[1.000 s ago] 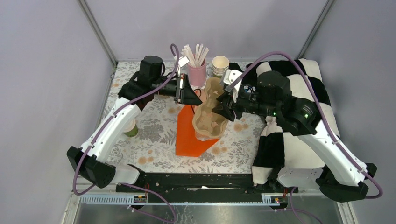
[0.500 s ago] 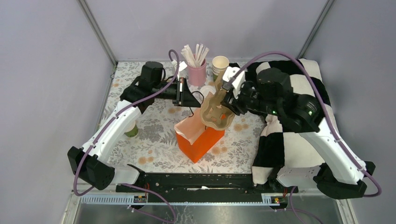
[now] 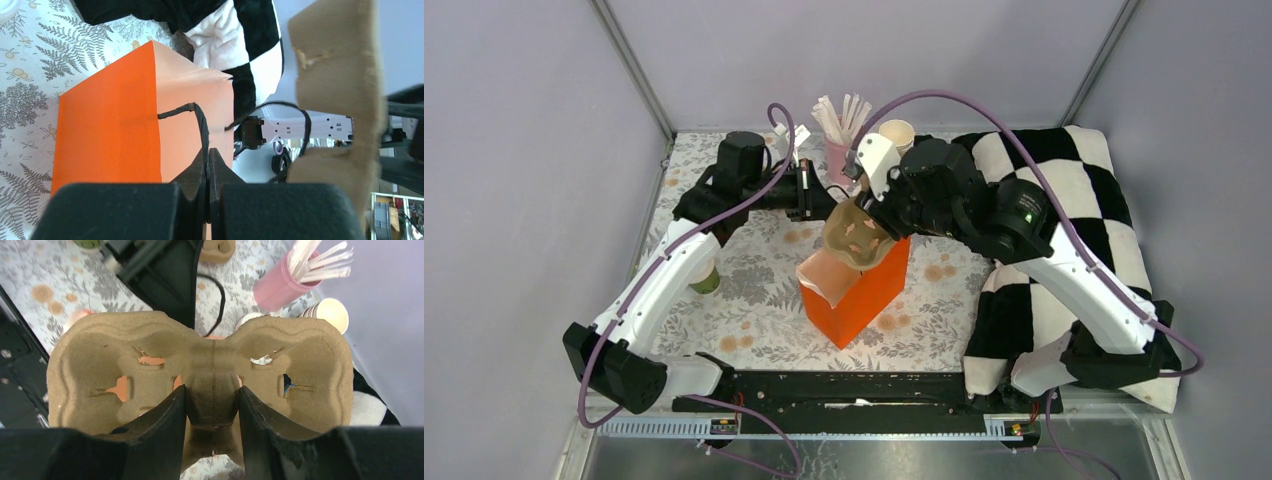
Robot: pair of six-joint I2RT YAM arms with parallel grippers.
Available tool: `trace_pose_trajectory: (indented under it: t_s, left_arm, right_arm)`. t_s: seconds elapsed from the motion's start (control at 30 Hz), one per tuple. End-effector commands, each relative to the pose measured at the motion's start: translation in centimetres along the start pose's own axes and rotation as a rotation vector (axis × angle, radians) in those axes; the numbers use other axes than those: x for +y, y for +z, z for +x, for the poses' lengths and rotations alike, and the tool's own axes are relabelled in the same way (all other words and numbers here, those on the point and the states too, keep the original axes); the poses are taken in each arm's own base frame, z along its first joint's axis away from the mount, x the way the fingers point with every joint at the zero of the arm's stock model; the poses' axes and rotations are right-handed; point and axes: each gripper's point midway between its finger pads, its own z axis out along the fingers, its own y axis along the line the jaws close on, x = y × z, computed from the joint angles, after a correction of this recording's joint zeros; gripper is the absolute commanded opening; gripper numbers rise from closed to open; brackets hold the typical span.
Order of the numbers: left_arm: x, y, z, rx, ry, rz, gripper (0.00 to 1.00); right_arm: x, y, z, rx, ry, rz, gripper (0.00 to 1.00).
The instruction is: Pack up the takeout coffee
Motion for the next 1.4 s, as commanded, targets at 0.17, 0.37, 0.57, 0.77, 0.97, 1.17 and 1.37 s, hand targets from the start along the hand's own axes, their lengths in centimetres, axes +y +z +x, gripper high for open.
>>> trace_pose_trajectory:
  t_s: [0.17, 0.37, 0.57, 0.77, 0.97, 1.17, 1.37]
  left_arm:
    - [0.0, 0.0, -1.8, -0.077, -0.004, -0.020, 0.00]
    - [0.6, 0.3, -1.9, -0.076, -0.026, -0.036, 0.00]
    - [2.3, 0.3, -1.7, -0.078, -0.061, -0.072, 0.00]
    - [2.8, 0.4, -1.8, -0.080, -0.086, -0.070, 0.00]
    - [3.3, 0.2, -2.2, -0.100, -0.113, -0.094, 0.00]
    - [3.8, 0.0, -2.2, -0.110, -0.123, -0.114, 0.00]
    - [4.1, -0.2, -2.3, -0.111, -0.131, -0.131, 0.00]
  right_arm:
    - [0.0, -3.0, -5.6, -0.152, 0.196, 0.018, 0.41]
    - [-0.6, -0.1, -1.6, 0.003, 0.111, 0.155, 0.41]
    - [-0.7, 1.4, 0.0, 0.036, 0.025, 0.224, 0.41]
    - [0.0, 2.8, 0.7, 0.110, -0.105, 0.285, 0.41]
    - [1.5, 3.0, 1.4, 0.147, -0.162, 0.312, 0.41]
    - [2.6, 2.4, 0.9, 0.063, -0.115, 0.253, 0.42]
    - [3.8, 3.5, 2.0, 0.125, -0.155, 0.243, 0.42]
